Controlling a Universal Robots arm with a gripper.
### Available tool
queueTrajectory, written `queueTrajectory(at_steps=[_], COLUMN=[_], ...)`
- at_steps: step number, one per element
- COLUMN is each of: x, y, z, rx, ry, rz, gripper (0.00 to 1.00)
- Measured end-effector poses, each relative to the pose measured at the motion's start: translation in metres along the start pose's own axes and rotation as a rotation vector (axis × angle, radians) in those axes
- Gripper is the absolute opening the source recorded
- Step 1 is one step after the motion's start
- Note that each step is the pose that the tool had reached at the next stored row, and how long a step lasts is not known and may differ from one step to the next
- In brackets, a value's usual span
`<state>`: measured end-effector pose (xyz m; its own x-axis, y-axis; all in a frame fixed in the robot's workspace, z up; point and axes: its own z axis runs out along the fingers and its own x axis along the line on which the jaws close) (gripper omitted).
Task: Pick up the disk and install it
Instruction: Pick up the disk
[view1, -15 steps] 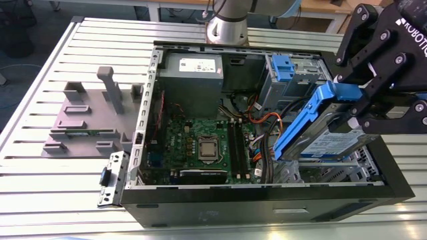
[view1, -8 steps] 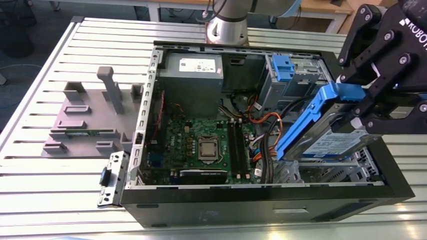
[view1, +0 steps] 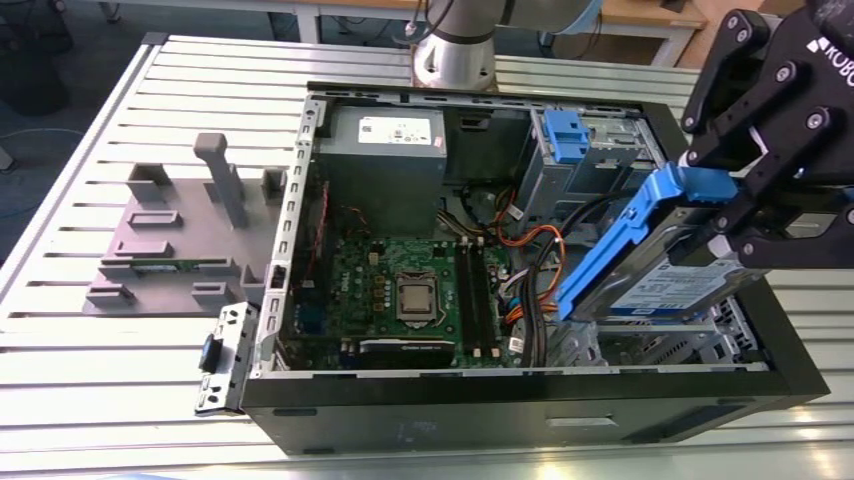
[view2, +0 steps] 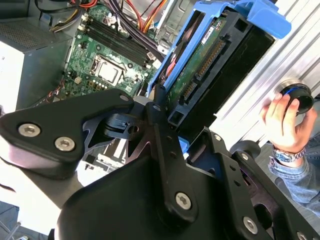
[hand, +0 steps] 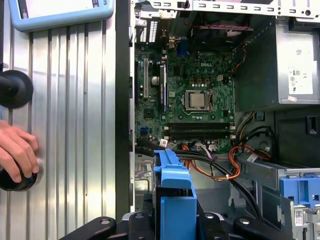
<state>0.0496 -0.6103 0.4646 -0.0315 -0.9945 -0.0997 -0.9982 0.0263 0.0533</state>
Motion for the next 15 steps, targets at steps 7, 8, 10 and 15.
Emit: queueTrajectory(at_steps=[7, 8, 10, 15], x=[-0.0001, -0.0001, -0.0001, -0.0002], y=[-0.0029, -0.0034, -0.0042, -0.0058], z=[0.0, -0.0001, -0.0001, -0.0001], rx=[0.0, 0.0, 0.0, 0.0], ry=[0.0, 0.0001, 0.0, 0.0], rz=[0.0, 0.0, 0.0, 0.0], gripper=[0.37, 0.37, 0.37, 0.37])
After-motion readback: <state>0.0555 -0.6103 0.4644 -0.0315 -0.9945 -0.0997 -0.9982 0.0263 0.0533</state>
